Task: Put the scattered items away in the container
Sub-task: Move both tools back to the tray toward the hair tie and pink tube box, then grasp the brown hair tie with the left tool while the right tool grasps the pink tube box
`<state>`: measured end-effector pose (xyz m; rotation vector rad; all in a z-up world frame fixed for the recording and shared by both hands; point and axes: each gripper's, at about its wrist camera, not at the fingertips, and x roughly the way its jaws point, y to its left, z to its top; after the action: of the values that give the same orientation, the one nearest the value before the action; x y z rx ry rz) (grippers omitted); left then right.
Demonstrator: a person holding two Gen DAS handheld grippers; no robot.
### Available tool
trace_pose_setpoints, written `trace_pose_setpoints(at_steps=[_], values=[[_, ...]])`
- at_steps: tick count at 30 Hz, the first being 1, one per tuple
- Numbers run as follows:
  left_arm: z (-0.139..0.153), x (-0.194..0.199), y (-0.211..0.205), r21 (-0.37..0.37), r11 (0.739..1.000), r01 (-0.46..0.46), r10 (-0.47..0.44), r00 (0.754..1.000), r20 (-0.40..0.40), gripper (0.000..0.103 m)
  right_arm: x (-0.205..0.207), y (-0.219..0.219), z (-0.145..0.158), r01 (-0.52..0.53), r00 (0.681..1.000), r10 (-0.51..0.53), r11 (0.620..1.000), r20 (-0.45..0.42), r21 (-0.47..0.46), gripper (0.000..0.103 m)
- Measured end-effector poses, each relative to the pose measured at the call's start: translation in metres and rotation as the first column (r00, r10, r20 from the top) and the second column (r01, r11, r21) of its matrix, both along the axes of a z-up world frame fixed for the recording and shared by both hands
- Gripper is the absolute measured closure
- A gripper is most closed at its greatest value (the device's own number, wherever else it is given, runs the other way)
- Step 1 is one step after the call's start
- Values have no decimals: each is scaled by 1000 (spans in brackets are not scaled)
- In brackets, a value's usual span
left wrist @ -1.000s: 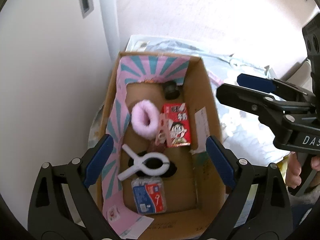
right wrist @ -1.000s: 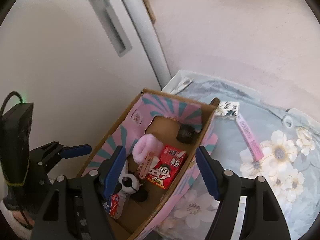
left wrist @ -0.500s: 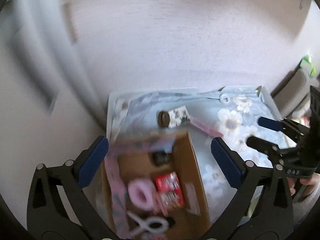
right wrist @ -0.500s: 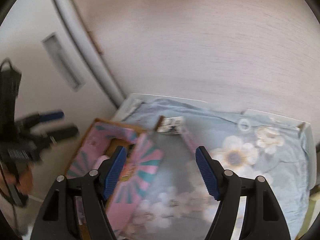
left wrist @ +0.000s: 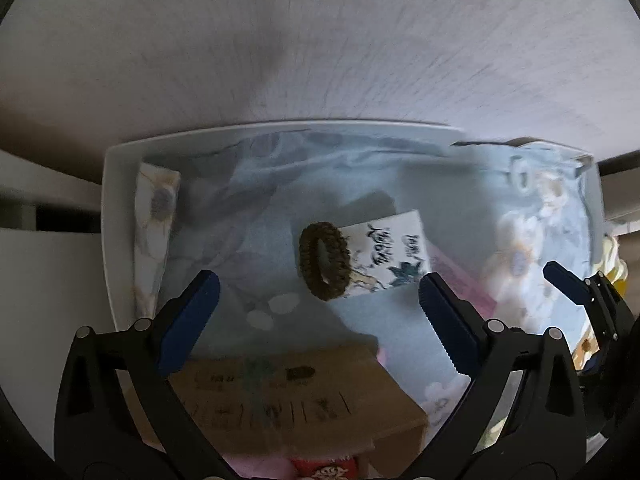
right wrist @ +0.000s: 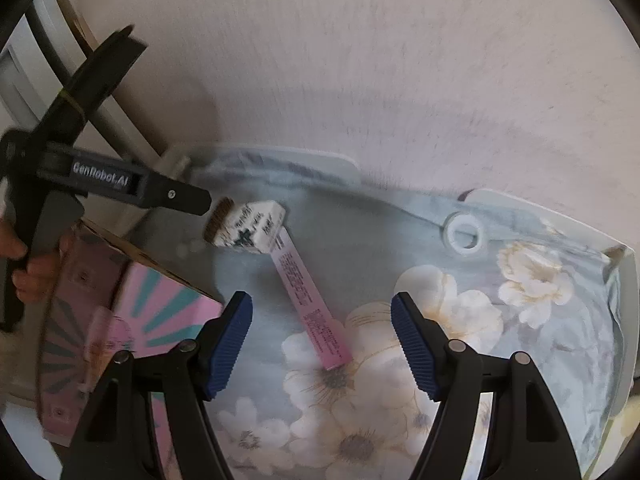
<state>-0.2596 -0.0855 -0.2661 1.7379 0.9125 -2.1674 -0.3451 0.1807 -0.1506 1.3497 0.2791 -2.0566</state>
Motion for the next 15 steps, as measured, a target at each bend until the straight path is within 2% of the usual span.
trace_pose_setpoints(at_steps=[3, 11, 15], values=[[-10, -5, 1, -7, 1000, 11, -11, 999, 38, 3, -5, -4, -11, -13, 1000, 12, 1000, 20, 9, 35], [-27, -11, 1, 24, 1000, 21, -23, 998, 66, 4, -15, -10, -25, -35, 998, 34, 999, 47, 28, 35], [-31, -9, 4, 51, 998, 34, -38, 997, 73, 10, -18, -14, -30, -51, 998, 49, 998, 46, 44, 35]])
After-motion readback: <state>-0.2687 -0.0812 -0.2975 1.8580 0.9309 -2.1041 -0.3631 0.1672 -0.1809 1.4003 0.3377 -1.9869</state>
